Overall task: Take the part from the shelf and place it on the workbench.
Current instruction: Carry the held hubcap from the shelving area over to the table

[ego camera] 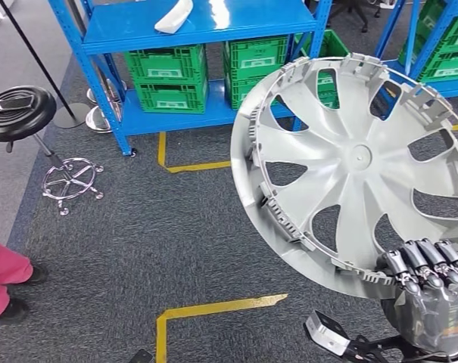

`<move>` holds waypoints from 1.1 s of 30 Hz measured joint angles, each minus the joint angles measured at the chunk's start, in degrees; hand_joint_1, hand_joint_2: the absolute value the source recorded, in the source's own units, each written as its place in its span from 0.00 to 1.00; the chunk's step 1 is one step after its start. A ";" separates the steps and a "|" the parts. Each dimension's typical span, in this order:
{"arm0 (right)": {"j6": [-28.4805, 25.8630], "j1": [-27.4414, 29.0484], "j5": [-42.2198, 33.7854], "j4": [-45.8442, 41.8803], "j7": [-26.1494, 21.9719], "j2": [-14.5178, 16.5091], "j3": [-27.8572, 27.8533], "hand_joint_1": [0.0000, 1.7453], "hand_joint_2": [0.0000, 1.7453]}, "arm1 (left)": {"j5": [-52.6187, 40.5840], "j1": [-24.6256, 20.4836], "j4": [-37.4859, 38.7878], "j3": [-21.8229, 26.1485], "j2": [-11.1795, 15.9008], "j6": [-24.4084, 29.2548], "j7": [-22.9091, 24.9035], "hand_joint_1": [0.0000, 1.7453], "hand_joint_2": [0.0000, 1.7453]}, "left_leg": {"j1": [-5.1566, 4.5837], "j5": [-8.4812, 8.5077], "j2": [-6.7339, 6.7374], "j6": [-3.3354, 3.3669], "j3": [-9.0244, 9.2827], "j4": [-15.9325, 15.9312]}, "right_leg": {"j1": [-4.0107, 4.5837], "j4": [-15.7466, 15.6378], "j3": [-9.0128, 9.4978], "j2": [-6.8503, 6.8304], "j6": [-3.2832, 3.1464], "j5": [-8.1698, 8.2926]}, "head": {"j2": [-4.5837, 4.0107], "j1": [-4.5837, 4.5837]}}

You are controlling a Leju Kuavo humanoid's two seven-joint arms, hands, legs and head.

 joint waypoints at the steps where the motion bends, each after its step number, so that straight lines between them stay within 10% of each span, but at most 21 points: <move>1: -0.01 0.05 0.00 -0.01 0.01 0.00 -0.02 1.00 1.00 | -0.03 -0.03 0.00 0.00 0.01 0.01 0.01 0.00 1.00 | 0.14 -0.46 -0.22 -0.27 0.05 0.31 | -0.03 -0.01 0.02 0.58 -0.33 0.04 | 0.00 -0.03; 7: -0.02 -0.05 0.00 -0.13 -0.25 0.00 -0.08 1.00 1.00 | -0.27 -0.09 0.00 0.03 -0.01 0.02 -0.02 0.00 1.00 | 0.51 -7.37 -4.65 -0.81 -6.84 15.92 | -0.03 -0.08 0.19 4.42 -1.47 0.09 | 0.00 -0.30; 11: 0.00 -0.12 0.00 -0.15 -1.00 0.00 -0.10 1.00 1.00 | -0.57 -0.06 0.01 0.02 0.03 -0.09 0.37 0.00 1.00 | 0.55 0.09 -8.00 0.52 -2.39 4.89 | -0.01 -0.06 0.37 7.63 -1.34 0.11 | 0.00 -0.25; 13: 0.00 -0.25 0.00 -0.21 -1.44 0.00 -0.14 1.00 1.00 | -0.69 0.05 0.02 0.02 0.05 -0.08 0.56 0.00 1.00 | 0.55 0.73 -9.91 0.88 -0.88 1.07 | -0.28 -0.06 -0.17 8.94 -0.81 0.32 | 0.00 -0.35; 16: -0.01 -0.09 0.00 -0.44 -1.93 0.00 -0.32 1.00 1.00 | -0.75 -0.04 0.02 0.02 -0.04 0.01 0.73 0.00 1.00 | 0.63 0.52 -8.44 0.99 -0.42 -0.38 | -0.46 -0.06 -1.22 9.52 0.31 0.51 | 0.00 -0.47; 19: -0.02 -0.24 0.00 -0.62 -2.20 0.00 -0.51 1.00 1.00 | -0.78 -0.03 0.02 0.03 -0.07 0.08 0.71 0.00 1.00 | 0.79 0.85 -6.17 1.51 0.02 -1.20 | -0.07 6.39 -4.73 4.61 0.76 -2.93 | 0.00 -0.05; 22: -0.02 -0.34 0.00 -0.62 -2.22 0.00 -0.63 1.00 1.00 | -0.77 0.24 0.02 0.02 -0.13 0.10 0.72 0.00 1.00 | 0.60 0.67 -3.72 1.69 0.09 -1.15 | -0.03 15.07 -9.22 2.90 1.15 -5.74 | 0.00 0.04; 28: -0.02 -0.32 0.00 -0.66 -2.20 0.00 -1.26 1.00 1.00 | -0.76 0.14 0.02 0.02 -0.44 0.16 0.73 0.00 1.00 | 0.03 -0.30 0.04 0.65 1.02 -0.90 | 0.53 -0.51 -0.42 -1.12 -0.03 0.90 | 0.00 -0.05; 31: -0.02 -0.20 0.00 -0.71 -2.19 0.00 -1.46 1.00 1.00 | -0.76 0.00 0.02 0.02 -0.51 0.16 0.73 0.00 1.00 | -0.01 -0.81 1.02 -0.18 1.41 -0.66 | 0.49 -0.73 -0.47 0.57 -0.98 1.04 | 0.00 -0.10; 33: -0.02 -0.22 0.00 -0.74 -2.19 0.00 -1.52 1.00 1.00 | -0.76 -0.12 0.02 0.02 -0.50 0.17 0.72 0.00 1.00 | 0.18 -2.93 -0.98 -0.83 0.57 2.16 | 0.17 -0.91 -0.48 1.73 -1.51 1.31 | 0.00 -0.22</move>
